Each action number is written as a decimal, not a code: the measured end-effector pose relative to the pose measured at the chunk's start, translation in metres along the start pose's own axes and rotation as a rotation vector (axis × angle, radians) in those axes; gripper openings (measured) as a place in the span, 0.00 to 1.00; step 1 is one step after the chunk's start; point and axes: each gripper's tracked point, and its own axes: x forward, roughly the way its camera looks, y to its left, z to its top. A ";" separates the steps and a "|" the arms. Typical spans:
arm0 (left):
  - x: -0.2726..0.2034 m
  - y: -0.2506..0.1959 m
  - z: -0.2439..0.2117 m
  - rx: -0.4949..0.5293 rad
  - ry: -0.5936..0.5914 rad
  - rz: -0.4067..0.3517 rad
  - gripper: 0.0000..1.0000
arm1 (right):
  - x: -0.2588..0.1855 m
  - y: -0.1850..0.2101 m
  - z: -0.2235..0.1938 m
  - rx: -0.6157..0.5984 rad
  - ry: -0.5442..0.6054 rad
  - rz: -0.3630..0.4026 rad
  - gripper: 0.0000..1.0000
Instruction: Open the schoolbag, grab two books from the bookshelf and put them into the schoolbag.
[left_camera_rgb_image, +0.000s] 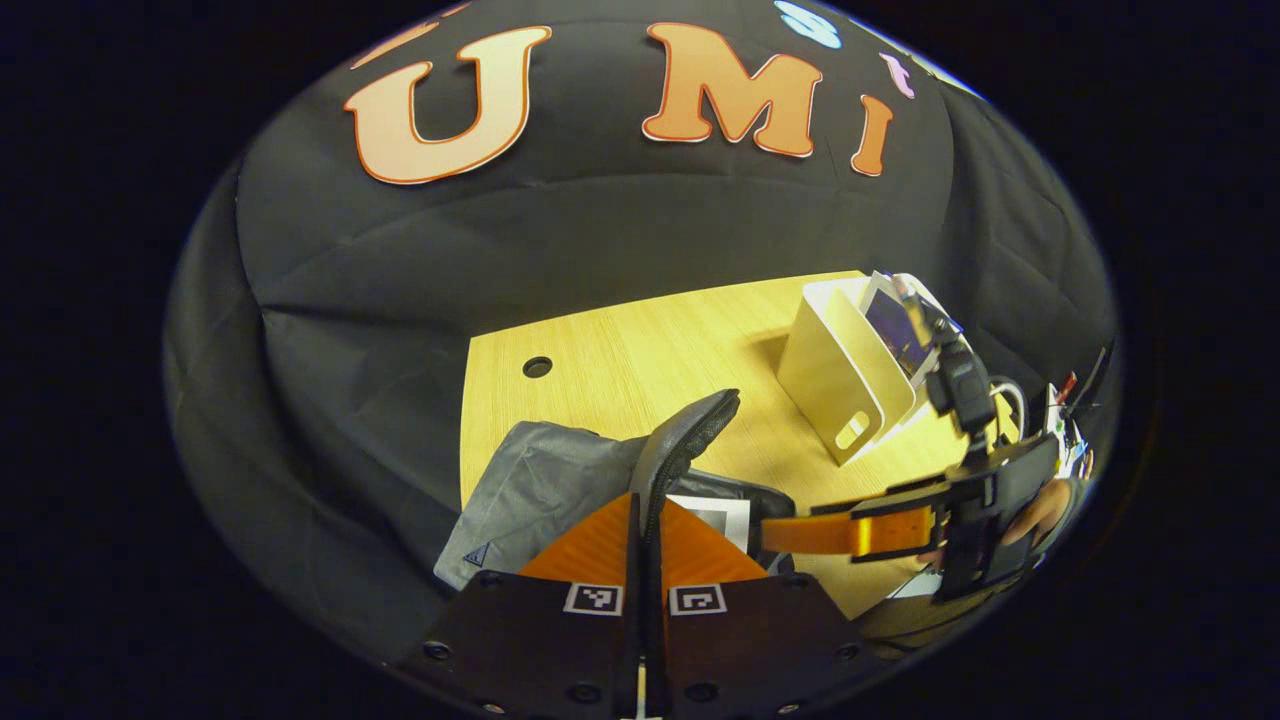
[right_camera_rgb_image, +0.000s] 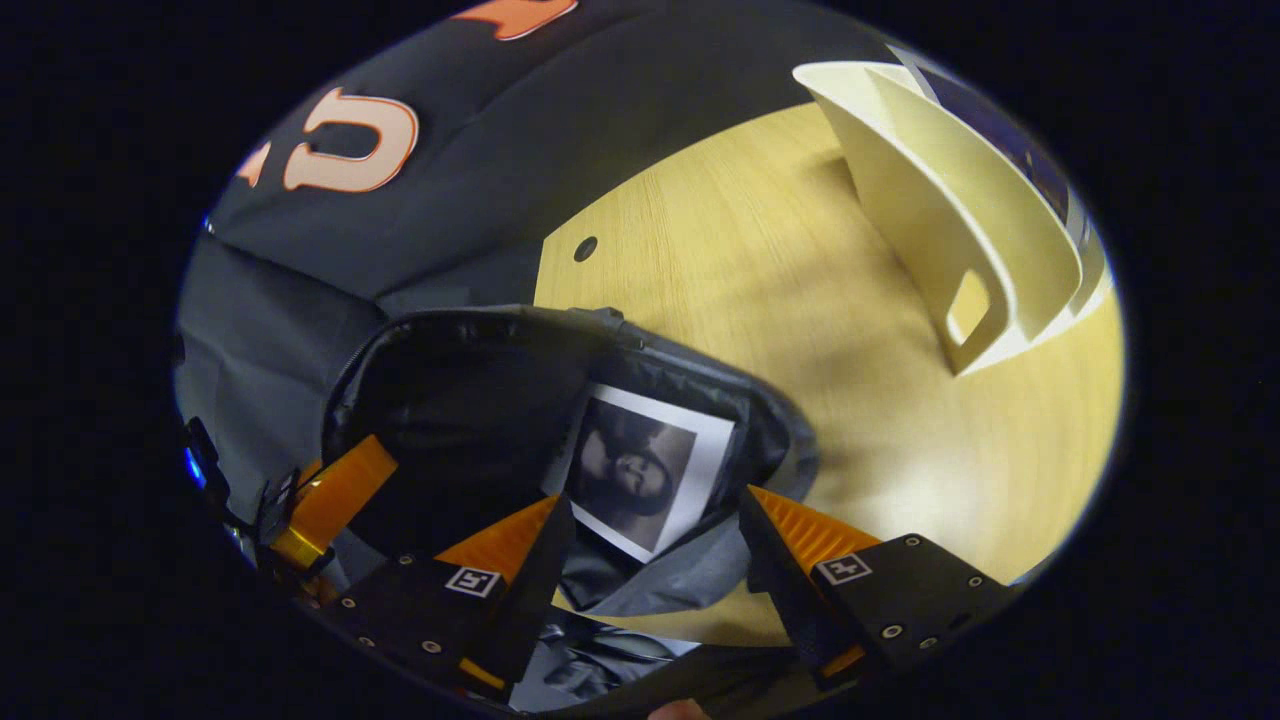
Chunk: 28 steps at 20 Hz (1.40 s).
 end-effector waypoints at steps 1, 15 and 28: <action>0.001 -0.001 0.000 0.002 0.001 0.002 0.03 | -0.011 -0.007 0.004 -0.028 0.005 -0.020 0.99; 0.019 -0.009 -0.014 -0.060 0.040 0.039 0.03 | -0.141 -0.083 0.094 -0.246 0.006 -0.200 0.98; 0.029 -0.012 -0.024 -0.135 0.068 0.109 0.03 | -0.193 -0.158 0.206 -0.299 -0.028 -0.354 0.96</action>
